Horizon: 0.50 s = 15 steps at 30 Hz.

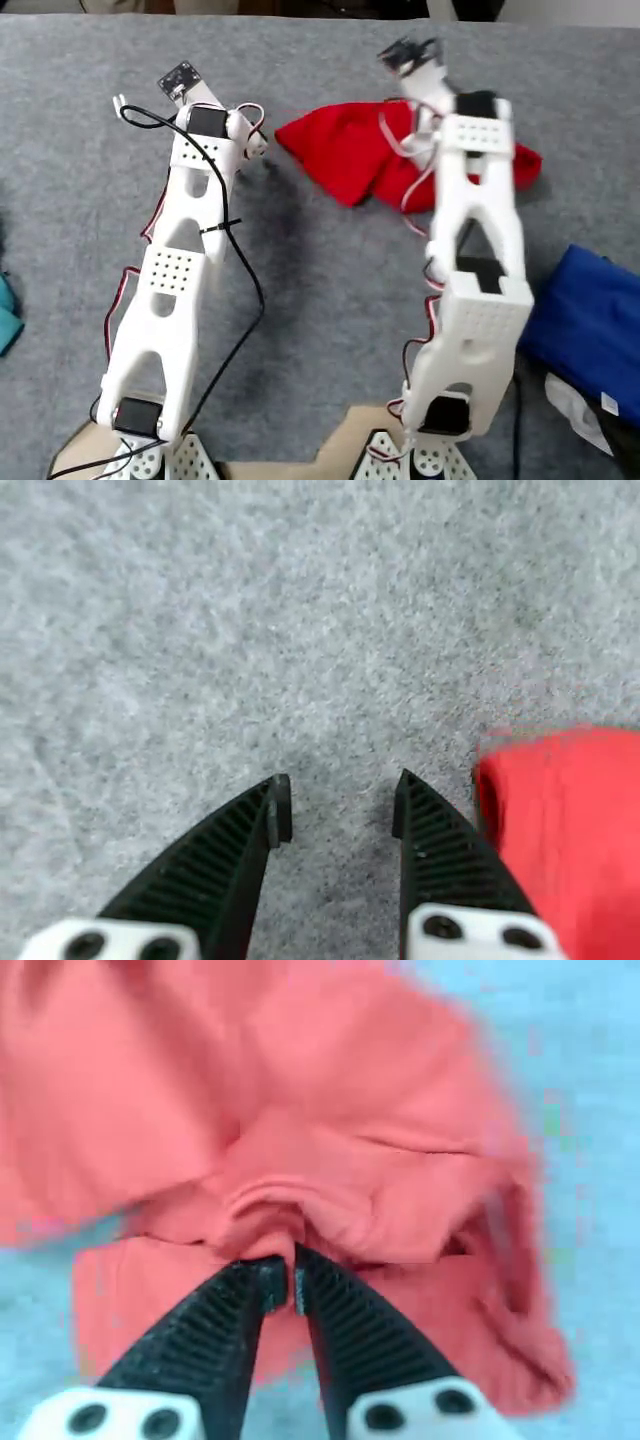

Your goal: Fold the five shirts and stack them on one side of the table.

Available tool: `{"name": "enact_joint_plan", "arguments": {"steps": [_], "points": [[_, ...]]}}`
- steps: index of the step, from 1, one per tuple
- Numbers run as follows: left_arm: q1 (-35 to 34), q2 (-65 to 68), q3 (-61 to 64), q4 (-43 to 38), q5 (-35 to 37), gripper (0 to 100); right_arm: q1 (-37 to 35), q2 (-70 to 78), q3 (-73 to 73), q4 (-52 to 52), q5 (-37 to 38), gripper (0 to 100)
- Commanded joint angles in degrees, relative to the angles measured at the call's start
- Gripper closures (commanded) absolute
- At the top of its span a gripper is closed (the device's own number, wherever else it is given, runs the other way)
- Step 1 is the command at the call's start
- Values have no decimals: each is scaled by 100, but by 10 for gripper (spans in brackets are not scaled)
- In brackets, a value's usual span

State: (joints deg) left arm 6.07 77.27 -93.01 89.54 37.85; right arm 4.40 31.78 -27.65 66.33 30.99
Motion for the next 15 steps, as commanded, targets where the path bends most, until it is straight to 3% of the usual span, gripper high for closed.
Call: {"name": "enact_joint_plan", "arguments": {"steps": [1, 10, 15], "points": [[-44, -136, -255, -62, -62, 822, 356, -31, -620, -413, -62, 994], [-44, -136, -255, -53, -62, 822, 796, 576, -620, -1459, -88, 994], [149, -154, -281, 158, -70, 822, 989, 1033, -637, -1582, -756, 994]]}}
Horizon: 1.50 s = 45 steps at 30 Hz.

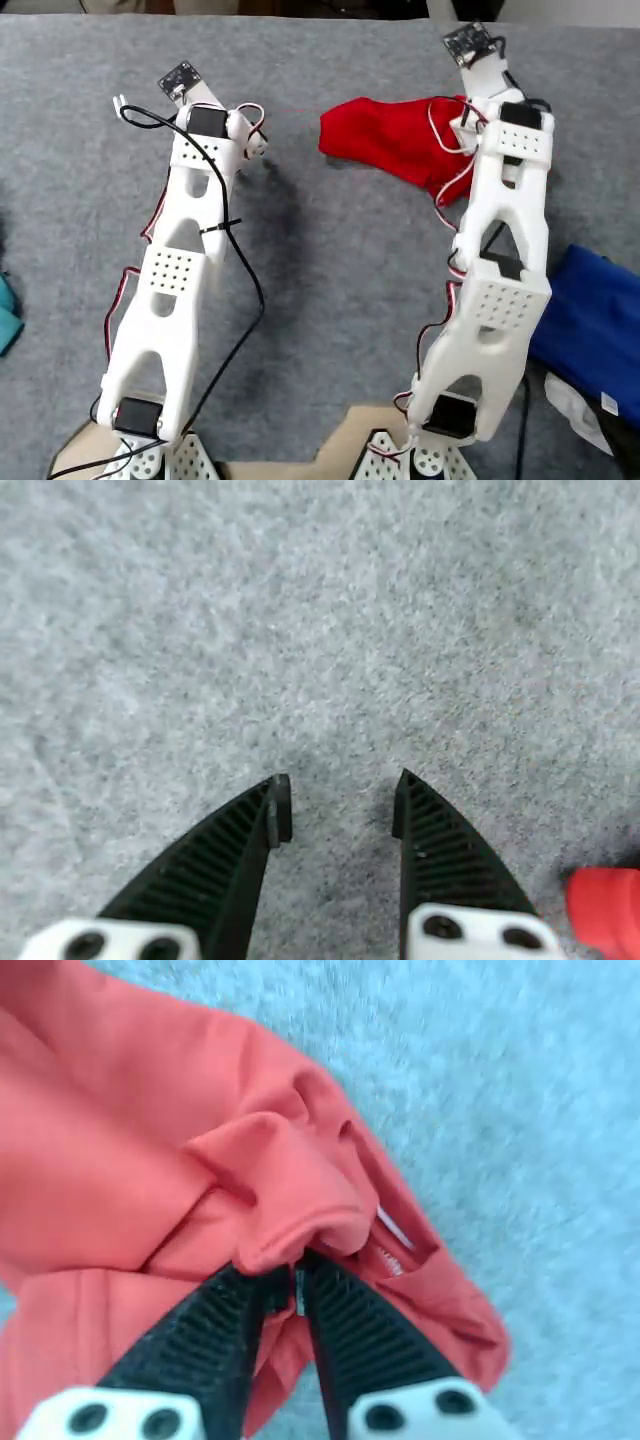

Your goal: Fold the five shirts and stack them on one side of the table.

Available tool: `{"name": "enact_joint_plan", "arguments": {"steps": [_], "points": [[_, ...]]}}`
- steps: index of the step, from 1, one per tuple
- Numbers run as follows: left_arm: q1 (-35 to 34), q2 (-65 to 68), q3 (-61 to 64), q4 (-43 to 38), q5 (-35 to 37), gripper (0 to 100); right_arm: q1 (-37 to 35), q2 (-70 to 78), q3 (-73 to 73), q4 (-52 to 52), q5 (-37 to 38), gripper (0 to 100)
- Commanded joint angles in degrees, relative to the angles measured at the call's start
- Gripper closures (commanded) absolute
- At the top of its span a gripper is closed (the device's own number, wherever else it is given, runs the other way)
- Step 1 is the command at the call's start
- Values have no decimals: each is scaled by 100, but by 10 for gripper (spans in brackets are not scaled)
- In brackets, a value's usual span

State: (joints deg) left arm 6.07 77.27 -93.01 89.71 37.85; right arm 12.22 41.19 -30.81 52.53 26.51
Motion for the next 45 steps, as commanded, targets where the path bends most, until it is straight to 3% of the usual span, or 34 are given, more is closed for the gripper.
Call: {"name": "enact_joint_plan", "arguments": {"steps": [1, 7, 10, 14, 18, 23, 30, 34, 40, 45], "points": [[255, -189, -290, 237, -70, 822, 259, 171, -338, -281, -378, 994], [1705, -716, -290, 501, -53, 822, 470, 497, -382, -721, -308, 993], [2541, -989, -264, -123, -62, 822, 593, 567, -462, -747, -211, 993], [2998, -787, -123, -1398, -26, 822, 699, 664, -567, -756, -202, 993], [3033, -409, -35, -2418, 668, 822, 822, 681, -629, -774, -211, 993], [2875, -136, -35, -2919, 1512, 822, 919, 690, -620, -782, -202, 993], [2813, 198, -26, -3613, 1899, 822, 884, 681, -611, -571, -202, 993], [2760, 277, -35, -3543, 1925, 822, 804, 646, -637, -132, -18, 993], [2409, 224, -88, -2391, 1925, 822, 382, 532, -813, 791, 440, 993], [2532, 224, -88, -2321, 2180, 822, 347, 593, -831, 923, 712, 993]]}}
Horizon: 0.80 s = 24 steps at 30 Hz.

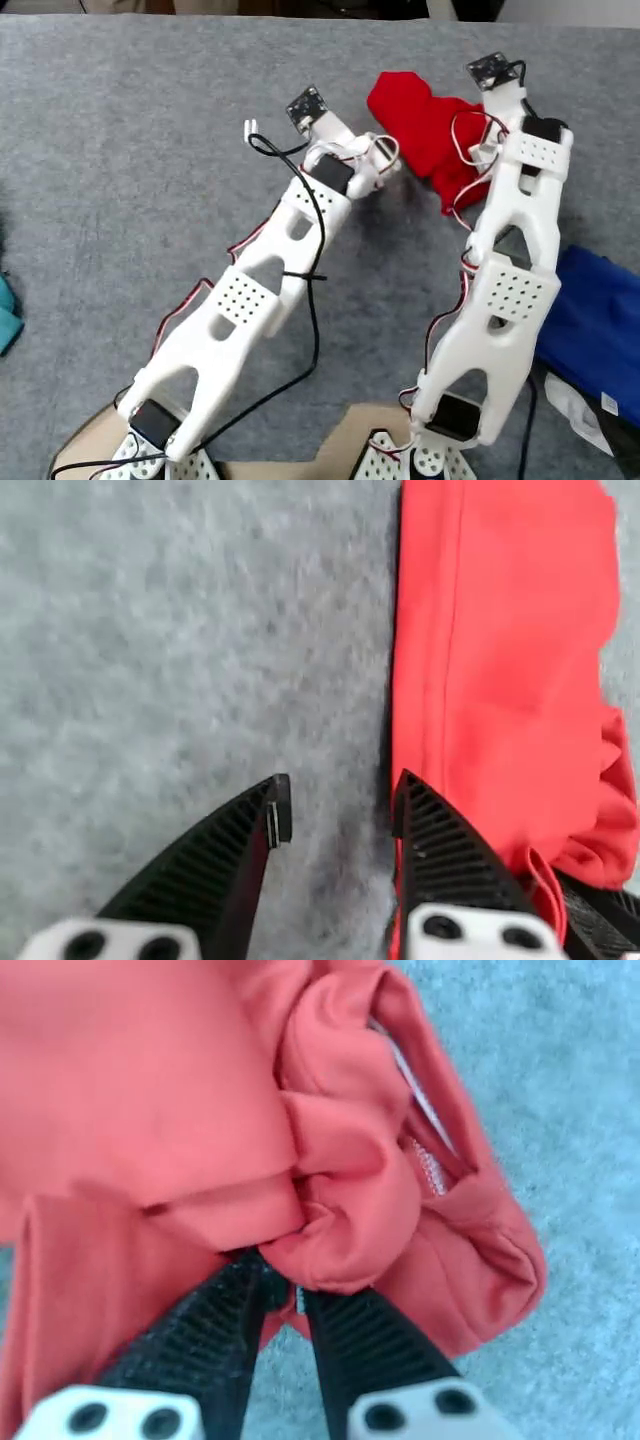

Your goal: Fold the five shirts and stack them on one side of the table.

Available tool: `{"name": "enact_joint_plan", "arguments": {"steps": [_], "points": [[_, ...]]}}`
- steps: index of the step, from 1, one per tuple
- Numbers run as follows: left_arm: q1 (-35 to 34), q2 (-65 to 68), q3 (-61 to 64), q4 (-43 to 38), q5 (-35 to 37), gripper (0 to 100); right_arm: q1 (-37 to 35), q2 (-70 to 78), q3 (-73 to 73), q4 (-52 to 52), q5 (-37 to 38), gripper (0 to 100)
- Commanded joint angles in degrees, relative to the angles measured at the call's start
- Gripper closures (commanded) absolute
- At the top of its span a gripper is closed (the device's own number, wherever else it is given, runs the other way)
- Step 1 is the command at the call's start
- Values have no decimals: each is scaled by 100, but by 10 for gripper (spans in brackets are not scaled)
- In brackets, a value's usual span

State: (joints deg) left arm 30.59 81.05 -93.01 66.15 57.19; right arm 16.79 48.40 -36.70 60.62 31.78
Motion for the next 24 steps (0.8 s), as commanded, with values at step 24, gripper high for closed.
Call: {"name": "enact_joint_plan", "arguments": {"steps": [24], "points": [[-1178, -312, -308, 1960, 607, 819, -1209, 233, -277, 2567, 2743, 993]]}}
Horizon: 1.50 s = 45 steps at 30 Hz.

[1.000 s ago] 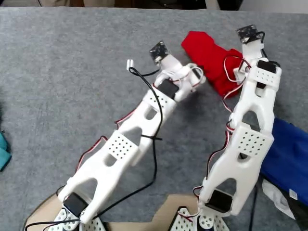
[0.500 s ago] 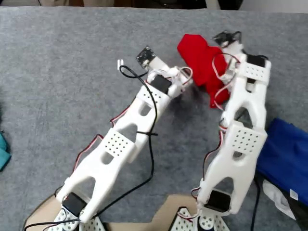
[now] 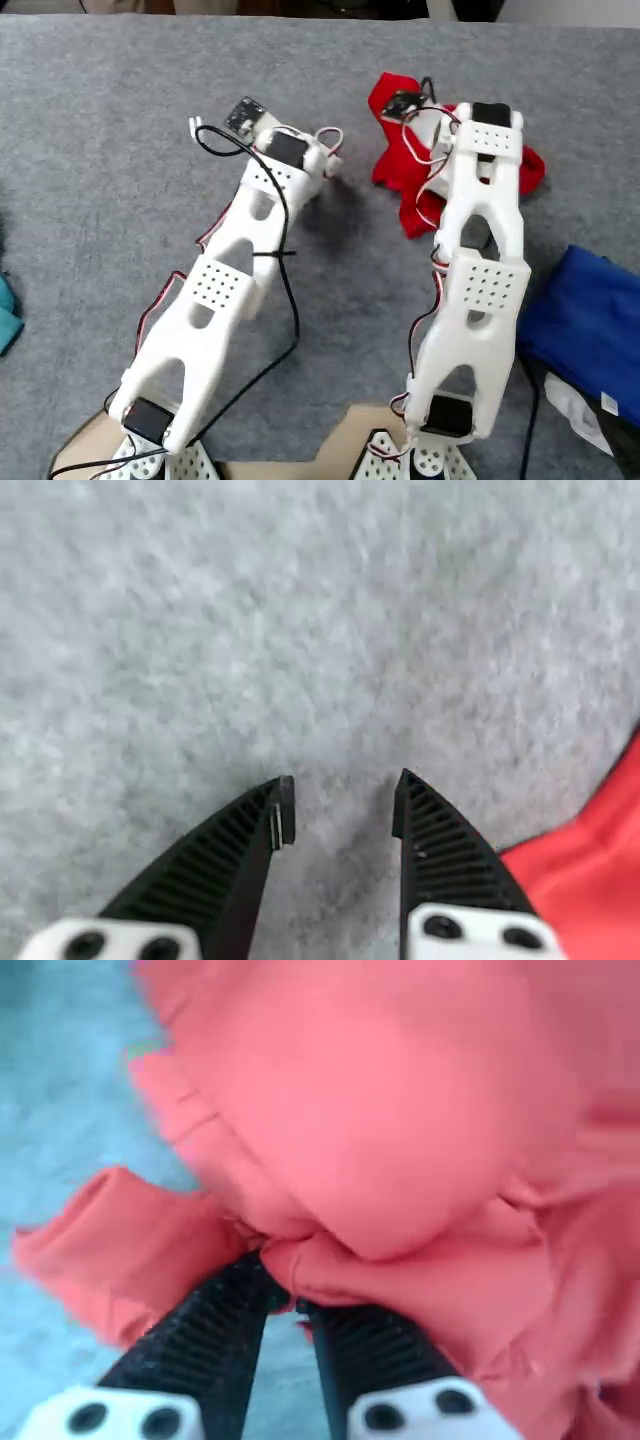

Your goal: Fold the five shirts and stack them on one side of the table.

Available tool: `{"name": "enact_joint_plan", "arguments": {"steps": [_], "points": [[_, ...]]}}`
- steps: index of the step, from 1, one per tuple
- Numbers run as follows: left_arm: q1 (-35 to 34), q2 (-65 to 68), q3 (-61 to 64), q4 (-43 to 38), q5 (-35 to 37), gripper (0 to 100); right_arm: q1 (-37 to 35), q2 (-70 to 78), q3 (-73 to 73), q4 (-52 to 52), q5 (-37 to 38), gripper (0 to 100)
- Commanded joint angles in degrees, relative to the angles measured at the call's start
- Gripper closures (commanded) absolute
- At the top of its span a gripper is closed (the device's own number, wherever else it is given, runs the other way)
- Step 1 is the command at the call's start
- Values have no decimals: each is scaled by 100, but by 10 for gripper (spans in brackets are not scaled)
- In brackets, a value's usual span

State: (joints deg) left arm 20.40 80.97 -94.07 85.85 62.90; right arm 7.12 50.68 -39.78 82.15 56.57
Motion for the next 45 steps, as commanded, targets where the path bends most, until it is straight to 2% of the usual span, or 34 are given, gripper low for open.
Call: {"name": "enact_joint_plan", "arguments": {"steps": [1, 9, 20, 23, 27, 31, 33, 40, 45], "points": [[-167, -312, -202, -9, 35, 819, -242, 4, 31, 501, 360, 993], [-457, -356, -202, -255, 35, 819, -233, -347, 110, 1512, 1380, 993], [-466, -347, -202, -396, 35, 820, -549, -2079, 1490, 1495, 1424, 993], [-475, -312, -202, -501, 35, 822, -725, -2677, 1833, 1398, 1292, 993], [-484, -312, -202, -492, 35, 822, -725, -2914, 1877, 782, 475, 993], [-466, -303, -202, -501, 35, 822, -725, -2967, 1868, 659, 132, 988], [-492, -303, -193, -501, 35, 822, -725, -3029, 1719, 756, 44, 954], [-475, -295, -149, -501, 26, 822, -163, -3363, 1358, 580, -114, 707], [-475, -295, -149, -501, 26, 822, 171, -3380, 813, 527, -396, 681]]}}
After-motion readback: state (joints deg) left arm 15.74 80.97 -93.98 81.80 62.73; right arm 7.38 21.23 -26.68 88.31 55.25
